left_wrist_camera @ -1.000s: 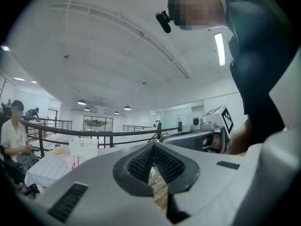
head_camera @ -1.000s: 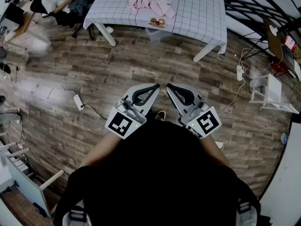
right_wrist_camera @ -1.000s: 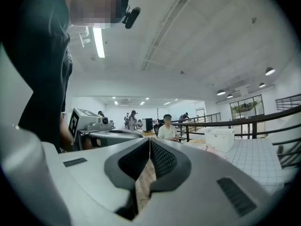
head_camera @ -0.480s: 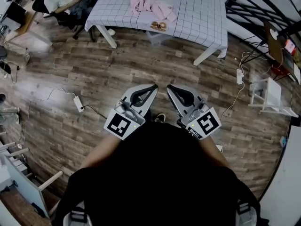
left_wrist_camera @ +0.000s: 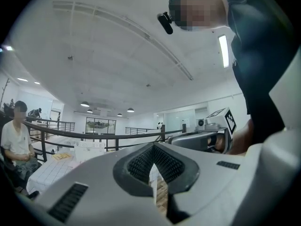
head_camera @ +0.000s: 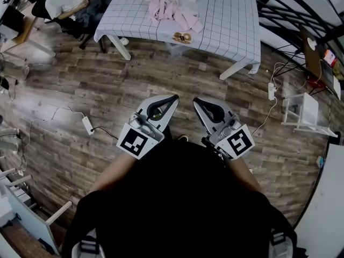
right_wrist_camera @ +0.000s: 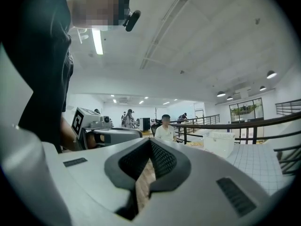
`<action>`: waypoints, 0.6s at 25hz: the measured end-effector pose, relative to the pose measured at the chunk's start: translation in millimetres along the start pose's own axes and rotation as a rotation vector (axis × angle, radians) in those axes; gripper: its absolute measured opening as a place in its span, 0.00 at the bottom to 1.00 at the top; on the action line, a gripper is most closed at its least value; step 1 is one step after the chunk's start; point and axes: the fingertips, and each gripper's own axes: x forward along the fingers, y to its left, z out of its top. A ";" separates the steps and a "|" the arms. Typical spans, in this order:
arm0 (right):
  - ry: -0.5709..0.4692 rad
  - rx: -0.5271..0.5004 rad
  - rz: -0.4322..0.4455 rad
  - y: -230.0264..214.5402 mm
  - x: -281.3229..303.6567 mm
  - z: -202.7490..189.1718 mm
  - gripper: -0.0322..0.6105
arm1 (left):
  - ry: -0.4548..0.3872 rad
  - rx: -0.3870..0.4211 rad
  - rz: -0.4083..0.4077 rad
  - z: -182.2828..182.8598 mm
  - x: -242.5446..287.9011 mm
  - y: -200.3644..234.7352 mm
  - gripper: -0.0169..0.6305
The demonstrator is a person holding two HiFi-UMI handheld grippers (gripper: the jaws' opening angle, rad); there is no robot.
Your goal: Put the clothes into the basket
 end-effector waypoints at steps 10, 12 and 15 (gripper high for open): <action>0.016 0.025 -0.043 -43.7 69.2 7.4 0.07 | -0.008 0.002 -0.028 5.2 24.5 78.8 0.03; 0.021 0.038 -0.048 -50.2 84.1 6.8 0.07 | -0.008 -0.004 -0.030 5.1 27.6 95.3 0.03; 0.002 0.013 -0.047 -60.3 105.3 8.3 0.07 | -0.011 -0.008 -0.031 6.9 29.8 118.3 0.03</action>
